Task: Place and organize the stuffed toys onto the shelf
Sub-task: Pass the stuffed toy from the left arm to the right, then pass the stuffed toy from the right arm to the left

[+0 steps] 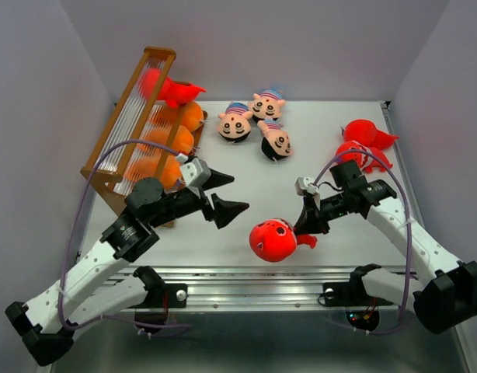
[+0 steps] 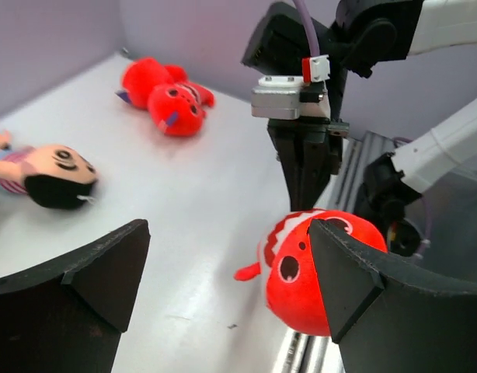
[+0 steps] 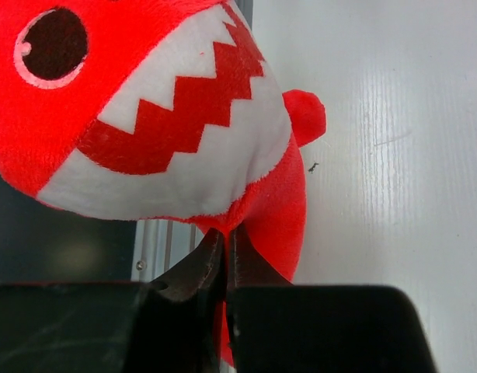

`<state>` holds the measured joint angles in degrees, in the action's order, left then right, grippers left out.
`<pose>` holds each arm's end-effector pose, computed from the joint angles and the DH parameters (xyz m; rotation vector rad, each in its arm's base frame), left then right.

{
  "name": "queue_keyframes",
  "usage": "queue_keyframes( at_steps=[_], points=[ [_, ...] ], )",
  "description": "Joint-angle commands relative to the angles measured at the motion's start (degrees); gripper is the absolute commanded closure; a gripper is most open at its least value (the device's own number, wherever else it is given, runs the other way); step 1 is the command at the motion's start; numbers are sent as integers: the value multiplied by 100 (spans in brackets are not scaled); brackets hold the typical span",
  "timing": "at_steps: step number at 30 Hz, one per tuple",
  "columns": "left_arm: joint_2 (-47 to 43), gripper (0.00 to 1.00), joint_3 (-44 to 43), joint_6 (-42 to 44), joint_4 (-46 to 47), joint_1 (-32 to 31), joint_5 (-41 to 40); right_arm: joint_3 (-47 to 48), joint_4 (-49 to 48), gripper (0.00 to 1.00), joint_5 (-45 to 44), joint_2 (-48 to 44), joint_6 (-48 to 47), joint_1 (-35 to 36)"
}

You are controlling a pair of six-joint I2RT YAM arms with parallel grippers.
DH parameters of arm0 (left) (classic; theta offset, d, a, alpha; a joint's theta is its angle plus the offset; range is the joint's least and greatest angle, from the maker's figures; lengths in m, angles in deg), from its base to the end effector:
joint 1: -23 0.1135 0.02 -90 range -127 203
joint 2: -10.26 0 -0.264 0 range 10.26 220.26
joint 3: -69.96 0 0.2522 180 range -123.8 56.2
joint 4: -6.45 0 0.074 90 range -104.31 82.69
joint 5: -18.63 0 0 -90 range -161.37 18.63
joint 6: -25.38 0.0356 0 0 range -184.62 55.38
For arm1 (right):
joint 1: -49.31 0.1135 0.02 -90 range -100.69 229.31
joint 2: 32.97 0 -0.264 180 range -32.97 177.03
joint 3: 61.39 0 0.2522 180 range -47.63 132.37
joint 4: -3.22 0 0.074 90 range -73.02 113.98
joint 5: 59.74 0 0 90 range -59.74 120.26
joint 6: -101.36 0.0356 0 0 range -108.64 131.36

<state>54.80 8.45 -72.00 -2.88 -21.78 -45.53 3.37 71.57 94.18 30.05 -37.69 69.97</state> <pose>0.1155 -0.1365 0.3864 0.8485 1.2872 -1.0567 0.1645 0.0962 0.2741 -1.4987 1.6520 1.2257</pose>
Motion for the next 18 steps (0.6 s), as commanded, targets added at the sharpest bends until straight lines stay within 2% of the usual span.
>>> queue_keyframes(
  at_steps=[1, 8, 13, 18],
  points=[
    [-532, 5, 283, 1220, 85, 4, -642, 85, -45, 99, 341, 8, 326, 43],
    [-1157, 5, 784, 2379, 102, -84, -238, 463, 25, 99, 59, 763, 634, 43],
    [-991, 5, 864, 2908, 102, -286, -115, 823, 490, 99, 112, 1369, 293, 43],
    [-648, 5, 802, 3233, 102, -549, 60, 973, 614, 99, 77, 1546, 204, 43]
  ],
)
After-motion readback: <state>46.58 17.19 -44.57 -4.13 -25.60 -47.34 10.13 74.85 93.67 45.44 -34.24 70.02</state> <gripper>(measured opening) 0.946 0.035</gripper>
